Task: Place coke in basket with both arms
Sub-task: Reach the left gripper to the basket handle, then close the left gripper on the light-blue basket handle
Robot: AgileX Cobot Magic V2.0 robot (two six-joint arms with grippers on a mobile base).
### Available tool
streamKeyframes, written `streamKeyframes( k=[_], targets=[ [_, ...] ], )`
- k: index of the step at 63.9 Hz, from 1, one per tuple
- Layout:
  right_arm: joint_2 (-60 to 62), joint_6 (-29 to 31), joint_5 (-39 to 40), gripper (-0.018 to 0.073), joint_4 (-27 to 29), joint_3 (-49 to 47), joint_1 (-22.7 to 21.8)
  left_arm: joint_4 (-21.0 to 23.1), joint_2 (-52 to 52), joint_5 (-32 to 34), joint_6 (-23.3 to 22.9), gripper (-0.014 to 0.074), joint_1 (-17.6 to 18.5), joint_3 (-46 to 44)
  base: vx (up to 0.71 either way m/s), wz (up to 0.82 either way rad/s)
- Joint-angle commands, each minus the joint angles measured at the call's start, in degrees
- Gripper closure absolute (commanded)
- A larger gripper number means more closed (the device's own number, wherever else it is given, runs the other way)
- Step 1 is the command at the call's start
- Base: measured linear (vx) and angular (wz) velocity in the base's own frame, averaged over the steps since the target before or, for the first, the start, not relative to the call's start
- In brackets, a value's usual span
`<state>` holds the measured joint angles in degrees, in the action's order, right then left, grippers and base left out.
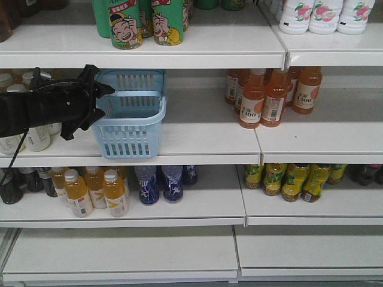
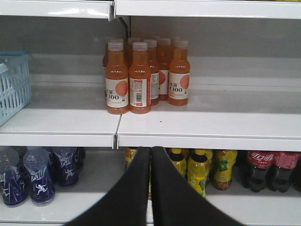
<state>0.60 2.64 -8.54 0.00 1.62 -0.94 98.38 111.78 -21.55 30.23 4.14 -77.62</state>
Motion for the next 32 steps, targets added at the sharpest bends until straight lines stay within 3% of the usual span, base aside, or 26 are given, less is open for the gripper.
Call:
streamKeyframes(
  k=[1, 32],
  targets=[
    [0.7, 0.5, 4.3, 0.0561, 0.0, 0.4, -0.1, 4.1, -2.3, -2.0, -0.3, 0.0147, 0.4, -3.3, 0.0, 0.0],
    [0.7, 0.5, 4.3, 0.0561, 0.0, 0.4, -0.1, 4.1, 2.0, -3.6, -1.9, 0.0147, 0.4, -8.3, 0.0, 0.0]
  ],
)
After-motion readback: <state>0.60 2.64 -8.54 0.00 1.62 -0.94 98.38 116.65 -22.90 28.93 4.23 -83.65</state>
